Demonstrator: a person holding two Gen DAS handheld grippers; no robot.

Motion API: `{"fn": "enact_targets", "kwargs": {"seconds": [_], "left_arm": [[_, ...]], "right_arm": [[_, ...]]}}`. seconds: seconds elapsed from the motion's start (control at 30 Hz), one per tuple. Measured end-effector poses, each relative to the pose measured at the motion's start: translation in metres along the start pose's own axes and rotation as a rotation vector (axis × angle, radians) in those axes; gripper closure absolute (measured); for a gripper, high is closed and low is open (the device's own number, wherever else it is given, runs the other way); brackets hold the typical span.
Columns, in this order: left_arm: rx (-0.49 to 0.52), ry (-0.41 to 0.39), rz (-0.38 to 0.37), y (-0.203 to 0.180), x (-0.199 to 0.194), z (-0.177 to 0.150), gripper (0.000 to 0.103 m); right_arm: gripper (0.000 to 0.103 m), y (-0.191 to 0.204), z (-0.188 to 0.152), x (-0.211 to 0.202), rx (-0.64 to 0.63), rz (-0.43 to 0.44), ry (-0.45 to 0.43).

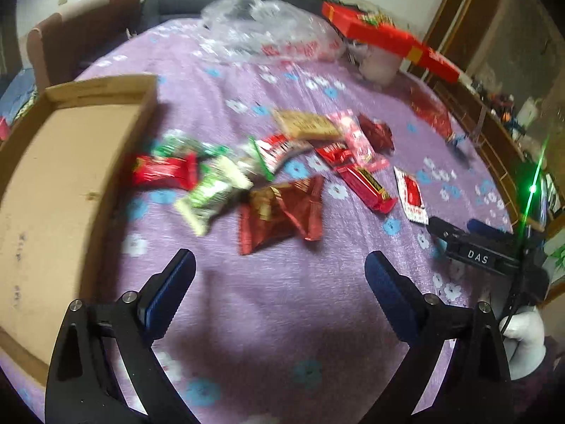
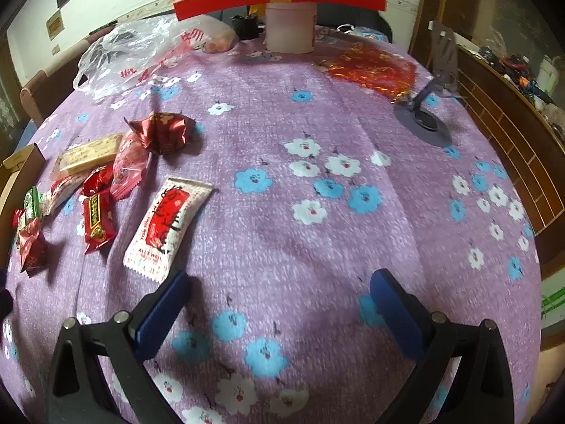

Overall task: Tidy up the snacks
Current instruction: 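Move both tools over the scattered snacks beside the cardboard tray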

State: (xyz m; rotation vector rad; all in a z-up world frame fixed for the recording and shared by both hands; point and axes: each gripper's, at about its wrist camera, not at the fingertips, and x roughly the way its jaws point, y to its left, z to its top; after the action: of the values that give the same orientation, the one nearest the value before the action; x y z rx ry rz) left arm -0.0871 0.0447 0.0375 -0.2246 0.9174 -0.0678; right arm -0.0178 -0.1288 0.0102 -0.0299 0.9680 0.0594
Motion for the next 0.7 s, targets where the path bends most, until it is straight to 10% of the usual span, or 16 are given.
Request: {"fn": "enact_targets", "kwargs": {"seconds": [0.33, 0.7], "left_arm": [[0.030, -0.190, 0.107, 0.035, -0.054, 0.004, 0.005], [0.076, -0.230, 0.142, 0.040, -0.071, 0.007, 0.005]], "right_arm": [[0.000, 0.016, -0.013, -0.092, -0.029, 0.005, -0.426], [0.015, 0.071, 0.002, -0.085, -0.139, 0.187, -0.295]]}}
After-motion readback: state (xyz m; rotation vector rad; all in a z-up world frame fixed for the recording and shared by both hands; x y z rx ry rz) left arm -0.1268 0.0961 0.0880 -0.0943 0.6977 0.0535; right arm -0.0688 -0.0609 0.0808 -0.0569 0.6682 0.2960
